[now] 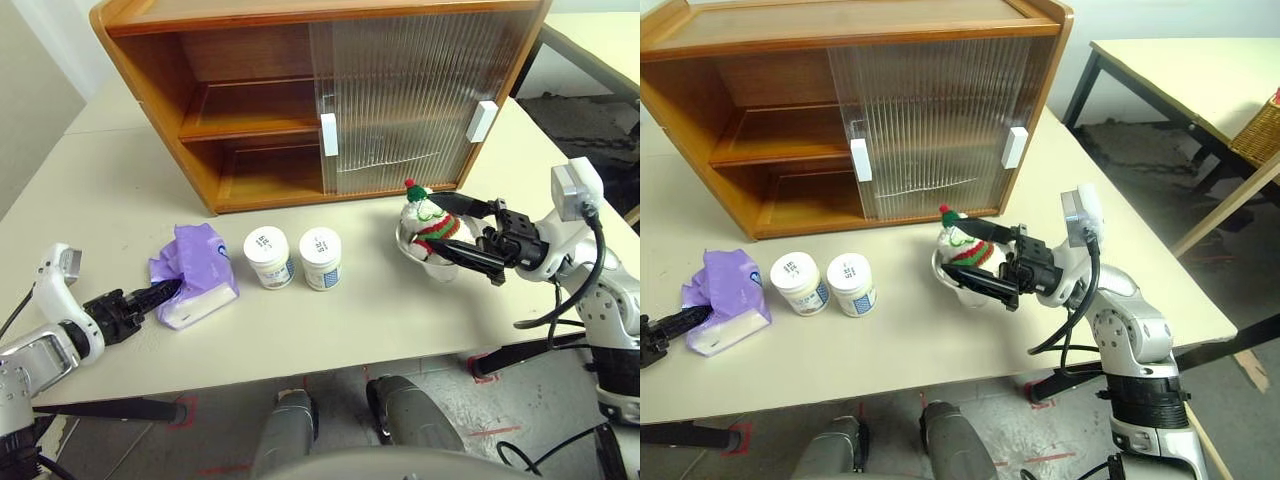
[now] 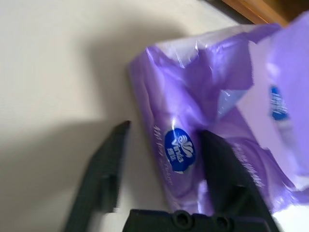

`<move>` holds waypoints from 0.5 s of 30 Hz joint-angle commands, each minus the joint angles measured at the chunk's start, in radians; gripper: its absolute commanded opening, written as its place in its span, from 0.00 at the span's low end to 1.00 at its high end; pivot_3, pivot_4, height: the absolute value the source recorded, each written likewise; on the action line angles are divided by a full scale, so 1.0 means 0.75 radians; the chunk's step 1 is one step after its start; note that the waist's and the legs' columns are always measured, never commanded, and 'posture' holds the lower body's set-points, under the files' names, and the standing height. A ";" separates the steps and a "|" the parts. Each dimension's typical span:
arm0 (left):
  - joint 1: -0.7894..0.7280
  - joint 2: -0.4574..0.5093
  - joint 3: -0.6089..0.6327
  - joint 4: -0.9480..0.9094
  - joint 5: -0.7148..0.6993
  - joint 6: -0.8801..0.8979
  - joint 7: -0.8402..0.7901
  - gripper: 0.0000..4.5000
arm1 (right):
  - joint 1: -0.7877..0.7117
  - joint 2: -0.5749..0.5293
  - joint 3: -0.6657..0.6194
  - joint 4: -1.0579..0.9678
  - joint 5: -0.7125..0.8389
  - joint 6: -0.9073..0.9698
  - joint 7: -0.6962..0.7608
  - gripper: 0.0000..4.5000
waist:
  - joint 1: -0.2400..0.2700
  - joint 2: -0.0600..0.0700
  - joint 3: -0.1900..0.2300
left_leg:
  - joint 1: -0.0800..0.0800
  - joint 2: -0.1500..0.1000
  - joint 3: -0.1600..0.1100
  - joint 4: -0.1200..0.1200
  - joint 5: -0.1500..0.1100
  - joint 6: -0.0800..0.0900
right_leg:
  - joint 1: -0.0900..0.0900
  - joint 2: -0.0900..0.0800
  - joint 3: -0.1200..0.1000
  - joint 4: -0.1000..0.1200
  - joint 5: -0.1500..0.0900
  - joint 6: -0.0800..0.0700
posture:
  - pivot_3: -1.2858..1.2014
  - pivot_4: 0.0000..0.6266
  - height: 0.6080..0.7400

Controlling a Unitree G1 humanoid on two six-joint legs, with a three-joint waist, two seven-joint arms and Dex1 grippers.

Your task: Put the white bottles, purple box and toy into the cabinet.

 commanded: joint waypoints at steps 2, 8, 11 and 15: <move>0.010 -0.003 0.038 0.024 -0.005 -0.028 0.026 0.28 | 0.007 -0.015 -0.011 -0.017 0.010 0.012 0.000 1.00 | -0.005 0.000 0.000 | 0.000 0.000 0.000 0.000 -0.001 -0.001 | -0.001 0.000 0.001 0.000 0.000 0.000 | 0.42 0.20 1.00; 0.010 -0.014 0.147 -0.032 -0.084 -0.061 0.035 0.00 | -0.017 -0.012 0.003 0.008 0.005 0.012 0.015 1.00 | -0.005 -0.003 0.002 | -0.002 0.000 0.001 -0.003 -0.001 -0.002 | -0.004 0.000 0.001 0.000 0.000 -0.002 | 0.43 0.20 1.00; 0.033 -0.020 0.183 -0.068 -0.110 -0.073 0.044 0.00 | -0.026 -0.011 0.012 0.017 0.004 0.017 0.023 1.00 | -0.005 -0.004 0.002 | -0.002 0.000 0.001 -0.004 -0.002 -0.002 | -0.004 0.001 0.001 -0.001 0.004 -0.011 | 0.44 0.20 1.00; 0.044 -0.037 0.270 -0.122 -0.192 -0.049 0.071 0.00 | -0.038 -0.011 0.016 0.031 0.000 0.022 0.035 1.00 | -0.004 -0.008 0.005 | -0.002 0.000 0.001 -0.005 -0.002 -0.002 | -0.004 0.001 0.001 -0.001 0.002 -0.011 | 0.44 0.20 1.00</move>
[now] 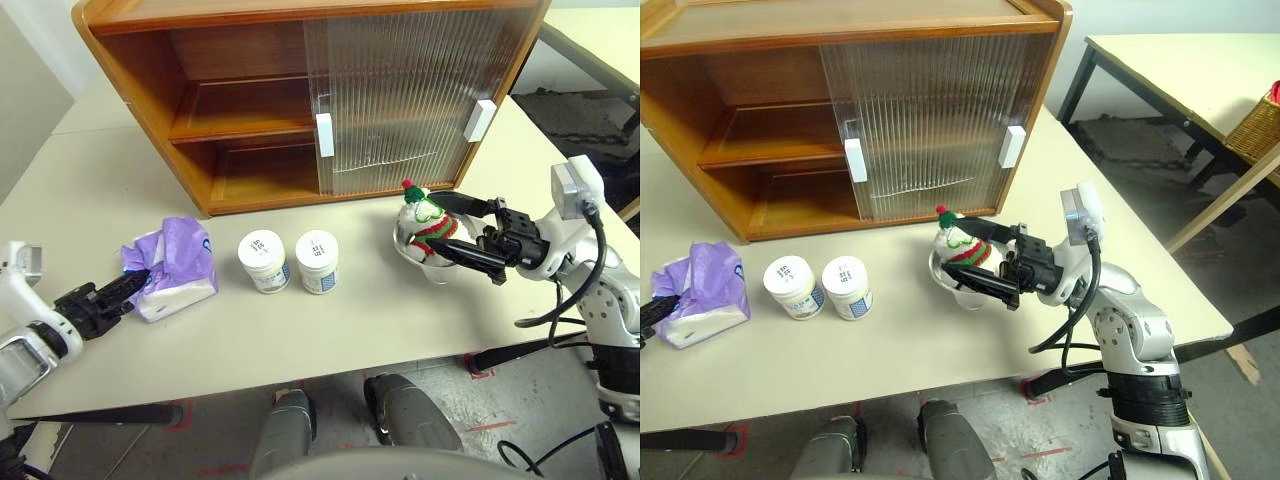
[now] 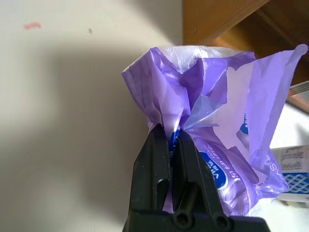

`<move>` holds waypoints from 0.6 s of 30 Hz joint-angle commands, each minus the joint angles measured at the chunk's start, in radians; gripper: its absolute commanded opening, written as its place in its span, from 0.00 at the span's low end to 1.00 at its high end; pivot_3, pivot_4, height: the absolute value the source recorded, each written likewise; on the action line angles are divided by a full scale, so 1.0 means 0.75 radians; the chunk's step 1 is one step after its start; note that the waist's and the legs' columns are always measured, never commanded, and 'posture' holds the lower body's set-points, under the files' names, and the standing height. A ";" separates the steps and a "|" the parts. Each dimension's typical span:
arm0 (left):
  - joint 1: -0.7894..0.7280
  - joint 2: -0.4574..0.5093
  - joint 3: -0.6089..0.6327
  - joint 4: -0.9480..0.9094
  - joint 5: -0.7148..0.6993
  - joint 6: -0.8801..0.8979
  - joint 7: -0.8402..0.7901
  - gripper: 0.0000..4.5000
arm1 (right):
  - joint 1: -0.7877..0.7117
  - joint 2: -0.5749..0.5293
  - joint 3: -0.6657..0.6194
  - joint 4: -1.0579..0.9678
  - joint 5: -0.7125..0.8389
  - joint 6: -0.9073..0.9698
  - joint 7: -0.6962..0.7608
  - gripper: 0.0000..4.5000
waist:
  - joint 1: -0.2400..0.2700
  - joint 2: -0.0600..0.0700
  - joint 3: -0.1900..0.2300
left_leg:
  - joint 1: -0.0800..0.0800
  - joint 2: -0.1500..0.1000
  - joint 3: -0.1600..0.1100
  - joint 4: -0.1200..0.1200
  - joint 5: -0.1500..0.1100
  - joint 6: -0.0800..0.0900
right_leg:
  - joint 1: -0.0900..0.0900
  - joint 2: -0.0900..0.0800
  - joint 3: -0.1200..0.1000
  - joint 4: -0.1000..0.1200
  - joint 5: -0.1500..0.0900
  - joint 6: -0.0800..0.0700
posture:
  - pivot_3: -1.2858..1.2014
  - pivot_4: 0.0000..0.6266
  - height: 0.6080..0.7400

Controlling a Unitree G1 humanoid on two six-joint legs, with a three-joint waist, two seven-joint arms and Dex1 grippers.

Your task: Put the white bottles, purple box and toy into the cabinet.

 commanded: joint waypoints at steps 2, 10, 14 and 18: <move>-0.015 -0.026 0.126 -0.094 -0.158 0.052 0.060 0.00 | -0.018 -0.009 0.015 0.019 -0.002 0.010 0.025 1.00 | 0.002 -0.004 0.002 | 0.000 0.000 0.000 0.000 0.000 0.000 | 0.000 0.000 0.000 0.000 0.000 0.000 | 0.44 0.20 1.00; -0.262 -0.069 0.125 -0.213 -0.510 0.099 0.377 0.00 | -0.039 0.000 0.013 0.028 0.008 0.003 0.048 1.00 | 0.032 -0.006 0.004 | 0.004 0.000 0.001 0.003 0.002 0.001 | 0.006 0.000 0.000 0.001 0.001 -0.001 | 0.44 0.20 1.00; -0.346 -0.126 0.046 -0.274 -0.651 0.052 0.561 0.00 | -0.029 0.014 0.001 0.003 0.020 -0.003 0.038 1.00 | 0.035 -0.009 0.006 | 0.007 0.000 0.004 0.004 0.002 0.001 | 0.009 0.000 0.000 0.001 0.001 0.000 | 0.44 0.20 1.00; -0.443 -0.183 -0.075 -0.294 -0.693 -0.041 0.719 0.00 | -0.029 0.042 -0.009 -0.007 0.019 -0.042 0.031 1.00 | 0.036 -0.014 0.009 | 0.015 -0.001 0.014 0.004 0.002 0.001 | 0.017 0.001 -0.001 0.001 0.000 0.002 | 0.43 0.19 1.00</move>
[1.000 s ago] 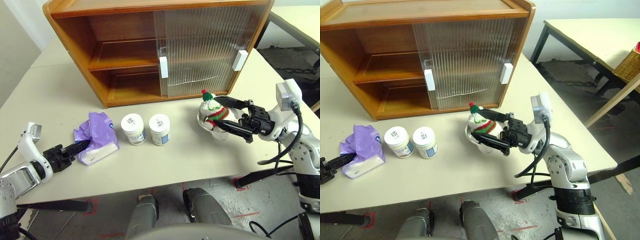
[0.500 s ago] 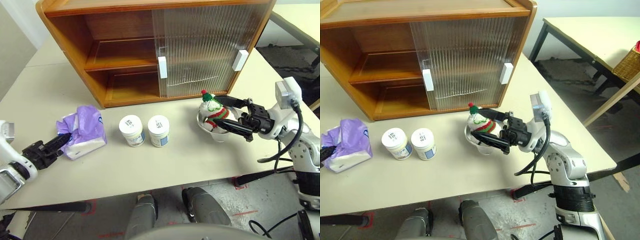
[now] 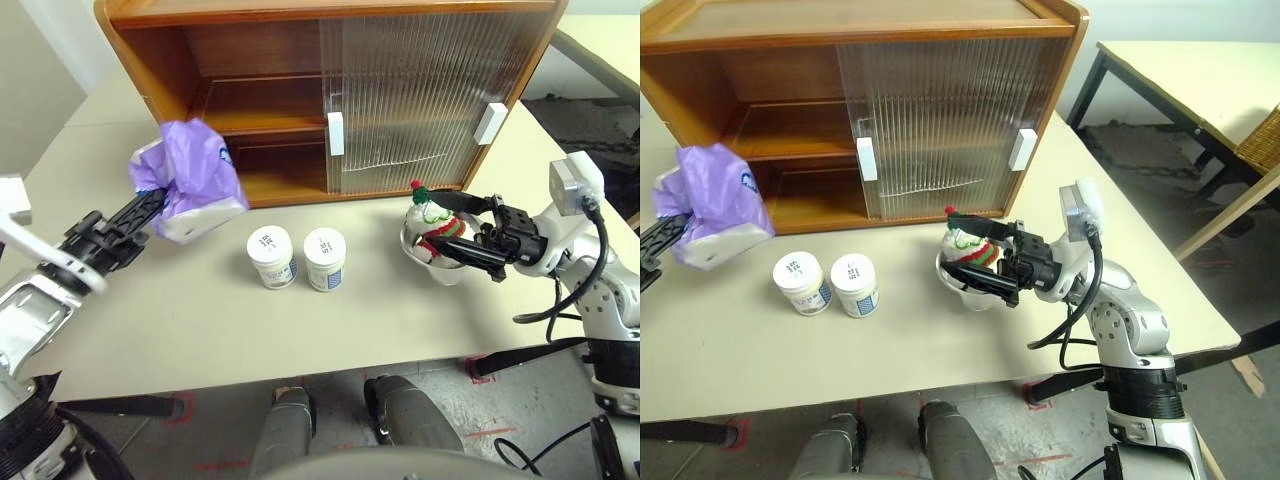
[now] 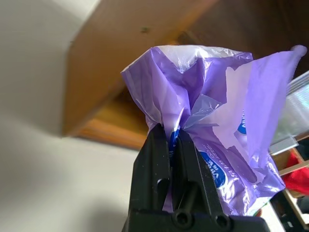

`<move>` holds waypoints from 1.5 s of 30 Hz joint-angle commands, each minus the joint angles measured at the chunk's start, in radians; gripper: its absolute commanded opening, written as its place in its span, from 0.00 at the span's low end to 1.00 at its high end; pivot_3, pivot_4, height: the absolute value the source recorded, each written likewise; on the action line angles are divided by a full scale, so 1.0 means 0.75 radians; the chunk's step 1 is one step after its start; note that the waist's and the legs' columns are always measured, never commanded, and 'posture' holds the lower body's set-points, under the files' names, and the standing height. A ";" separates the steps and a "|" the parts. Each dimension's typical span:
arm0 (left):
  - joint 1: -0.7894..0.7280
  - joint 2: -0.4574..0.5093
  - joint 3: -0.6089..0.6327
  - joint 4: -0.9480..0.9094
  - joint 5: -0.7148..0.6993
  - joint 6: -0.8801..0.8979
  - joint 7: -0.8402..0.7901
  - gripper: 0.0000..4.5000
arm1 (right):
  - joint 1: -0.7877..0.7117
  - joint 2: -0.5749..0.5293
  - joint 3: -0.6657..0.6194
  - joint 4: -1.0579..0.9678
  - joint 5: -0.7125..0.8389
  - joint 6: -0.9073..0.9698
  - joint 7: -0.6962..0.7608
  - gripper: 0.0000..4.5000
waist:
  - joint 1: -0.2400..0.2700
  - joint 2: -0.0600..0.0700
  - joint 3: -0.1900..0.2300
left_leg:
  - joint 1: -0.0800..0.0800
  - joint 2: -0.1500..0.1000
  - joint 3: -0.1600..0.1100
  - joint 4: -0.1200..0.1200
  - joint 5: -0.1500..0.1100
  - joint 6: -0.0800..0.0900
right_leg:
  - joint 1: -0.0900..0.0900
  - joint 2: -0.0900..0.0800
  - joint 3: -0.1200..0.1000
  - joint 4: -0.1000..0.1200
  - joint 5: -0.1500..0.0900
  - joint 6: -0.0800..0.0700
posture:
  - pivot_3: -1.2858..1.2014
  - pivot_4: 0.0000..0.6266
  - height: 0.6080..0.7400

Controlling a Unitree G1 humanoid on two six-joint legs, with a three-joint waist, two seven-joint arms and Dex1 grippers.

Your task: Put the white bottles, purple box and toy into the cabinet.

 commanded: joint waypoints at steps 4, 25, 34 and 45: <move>-0.139 -0.091 -0.164 -0.004 -0.019 -0.202 0.207 0.00 | -0.008 0.039 -0.010 -0.029 -0.004 -0.078 -0.006 1.00 | -0.001 -0.004 0.003 | 0.007 0.000 0.005 0.002 -0.001 0.002 | 0.007 0.000 0.001 0.000 -0.007 0.013 | 0.43 0.18 1.00; -0.544 -0.203 -0.564 0.174 0.334 -0.543 0.426 0.00 | -0.010 0.070 0.021 -0.050 -0.009 -0.092 -0.040 1.00 | -0.004 -0.010 0.005 | 0.008 -0.008 0.010 0.007 0.001 0.006 | 0.011 0.002 0.001 -0.002 -0.001 0.021 | 0.43 0.16 1.00; -0.672 -0.261 -0.616 0.340 0.477 -0.615 0.344 0.00 | -0.002 0.067 0.022 -0.059 -0.009 -0.093 -0.042 1.00 | -0.005 -0.010 0.005 | 0.007 -0.008 0.010 0.009 0.001 0.007 | 0.012 0.001 0.002 -0.003 0.000 0.023 | 0.43 0.16 1.00; -0.688 -0.336 -0.557 0.312 0.474 -0.623 0.362 0.76 | -0.023 0.077 0.031 -0.037 -0.011 -0.096 -0.040 1.00 | -0.017 -0.010 0.005 | 0.008 -0.010 0.012 0.010 0.002 0.009 | 0.014 0.002 0.001 -0.004 0.001 0.026 | 0.43 0.15 1.00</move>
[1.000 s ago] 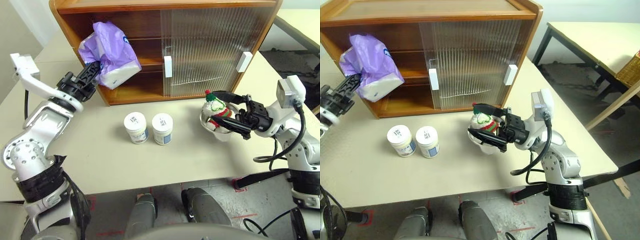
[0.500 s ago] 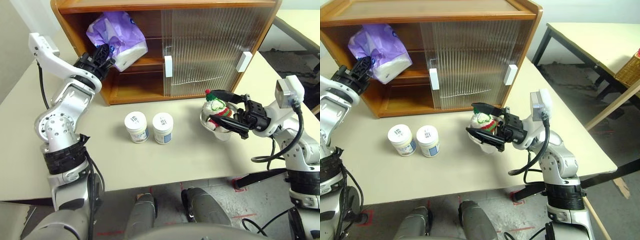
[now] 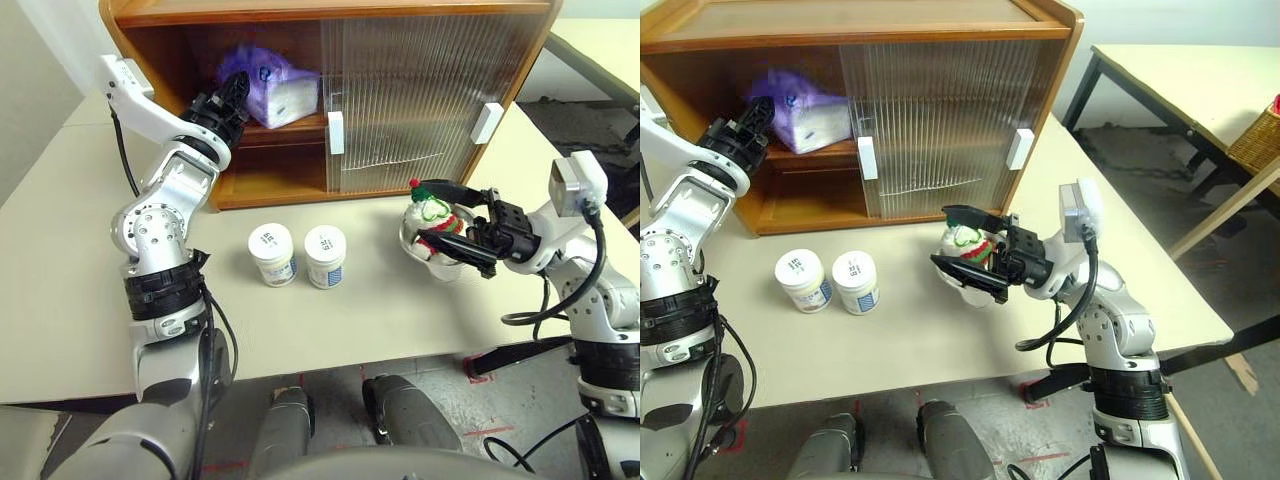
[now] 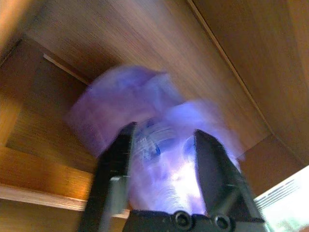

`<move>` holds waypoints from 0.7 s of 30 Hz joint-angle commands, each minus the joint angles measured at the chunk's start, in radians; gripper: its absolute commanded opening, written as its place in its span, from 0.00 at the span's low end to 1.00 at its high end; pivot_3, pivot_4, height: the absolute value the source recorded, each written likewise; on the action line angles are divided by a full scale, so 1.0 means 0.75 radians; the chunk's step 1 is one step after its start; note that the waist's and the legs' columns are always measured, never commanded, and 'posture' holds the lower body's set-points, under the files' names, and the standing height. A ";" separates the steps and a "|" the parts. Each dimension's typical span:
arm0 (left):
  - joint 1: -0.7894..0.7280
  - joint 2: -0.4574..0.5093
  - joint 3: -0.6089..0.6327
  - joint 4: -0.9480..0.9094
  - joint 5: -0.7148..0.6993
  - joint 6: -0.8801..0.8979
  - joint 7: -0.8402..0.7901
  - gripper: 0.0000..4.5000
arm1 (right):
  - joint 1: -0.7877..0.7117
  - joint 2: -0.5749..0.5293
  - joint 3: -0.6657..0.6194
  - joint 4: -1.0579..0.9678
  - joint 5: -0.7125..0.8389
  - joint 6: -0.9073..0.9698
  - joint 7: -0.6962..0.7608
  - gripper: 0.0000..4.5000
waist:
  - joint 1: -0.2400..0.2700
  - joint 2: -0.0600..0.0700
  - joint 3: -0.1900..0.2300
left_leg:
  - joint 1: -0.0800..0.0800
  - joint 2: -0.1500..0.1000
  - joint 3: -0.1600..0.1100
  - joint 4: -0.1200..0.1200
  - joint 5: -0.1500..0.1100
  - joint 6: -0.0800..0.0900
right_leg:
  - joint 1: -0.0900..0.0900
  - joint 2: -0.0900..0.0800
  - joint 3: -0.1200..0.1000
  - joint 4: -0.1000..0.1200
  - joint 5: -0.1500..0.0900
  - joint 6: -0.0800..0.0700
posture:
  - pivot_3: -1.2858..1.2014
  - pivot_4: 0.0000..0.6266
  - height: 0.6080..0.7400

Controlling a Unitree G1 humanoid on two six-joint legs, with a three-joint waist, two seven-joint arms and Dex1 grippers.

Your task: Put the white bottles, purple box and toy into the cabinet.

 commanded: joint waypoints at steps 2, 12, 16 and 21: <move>0.029 0.012 0.044 -0.062 -0.023 0.020 0.017 0.93 | -0.032 0.002 0.020 0.015 -0.013 -0.010 0.017 1.00 | -0.006 0.000 0.000 | 0.000 -0.001 0.000 0.000 0.000 0.001 | 0.000 0.000 0.000 0.000 0.001 0.001 | 0.43 0.15 1.00; 0.353 0.305 -0.147 -0.392 0.071 0.157 -0.274 0.85 | -0.072 -0.002 0.037 0.071 -0.018 -0.021 0.060 1.00 | -0.005 -0.001 -0.001 | 0.001 -0.010 -0.003 0.002 0.003 0.005 | 0.003 -0.002 -0.001 0.001 0.002 0.002 | 0.44 0.14 1.00; 0.362 0.362 -0.258 -0.413 0.162 0.115 -0.432 0.54 | -0.086 0.002 0.043 0.090 -0.024 -0.023 0.072 1.00 | 0.024 -0.001 -0.002 | 0.001 -0.011 -0.009 0.004 0.003 0.004 | 0.003 -0.005 0.000 0.001 0.008 -0.008 | 0.45 0.13 1.00; 0.288 0.370 -0.391 -0.273 0.383 0.006 -0.543 0.14 | -0.088 0.006 0.050 0.088 -0.019 -0.016 0.074 1.00 | 0.029 -0.001 -0.002 | 0.001 -0.008 -0.016 0.005 0.003 0.004 | 0.002 -0.007 0.001 0.002 0.010 -0.011 | 0.45 0.14 1.00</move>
